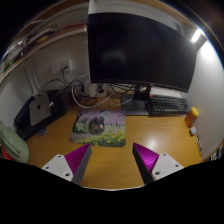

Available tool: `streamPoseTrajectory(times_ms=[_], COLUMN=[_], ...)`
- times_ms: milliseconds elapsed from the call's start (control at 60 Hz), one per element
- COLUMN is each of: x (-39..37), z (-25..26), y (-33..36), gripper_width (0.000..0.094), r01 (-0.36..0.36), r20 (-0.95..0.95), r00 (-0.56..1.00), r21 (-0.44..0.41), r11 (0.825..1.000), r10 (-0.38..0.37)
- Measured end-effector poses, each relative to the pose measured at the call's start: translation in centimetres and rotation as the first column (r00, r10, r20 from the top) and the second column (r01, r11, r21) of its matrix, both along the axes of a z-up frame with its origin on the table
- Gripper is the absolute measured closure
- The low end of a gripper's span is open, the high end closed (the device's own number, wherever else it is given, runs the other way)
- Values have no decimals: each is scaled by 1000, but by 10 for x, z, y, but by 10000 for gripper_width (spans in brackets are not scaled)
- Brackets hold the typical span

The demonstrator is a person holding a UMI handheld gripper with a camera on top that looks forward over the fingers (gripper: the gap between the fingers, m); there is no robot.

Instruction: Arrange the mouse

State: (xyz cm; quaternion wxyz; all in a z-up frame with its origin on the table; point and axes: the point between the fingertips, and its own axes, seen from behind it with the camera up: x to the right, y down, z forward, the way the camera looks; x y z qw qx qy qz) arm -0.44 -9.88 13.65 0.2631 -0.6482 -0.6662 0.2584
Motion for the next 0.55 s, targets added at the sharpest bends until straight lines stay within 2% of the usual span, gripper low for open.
streamPoseTrajectory(times_ms=[250, 450, 550], x=[65, 77, 85], z=[39, 43, 36], y=[27, 42, 34], gripper_width=[84, 84, 87], r01=[63, 105, 105], r20=[-17, -32, -1], r00=[998, 994, 994], r21=[22, 57, 29], r11=[998, 993, 994], r10=[-63, -104, -105])
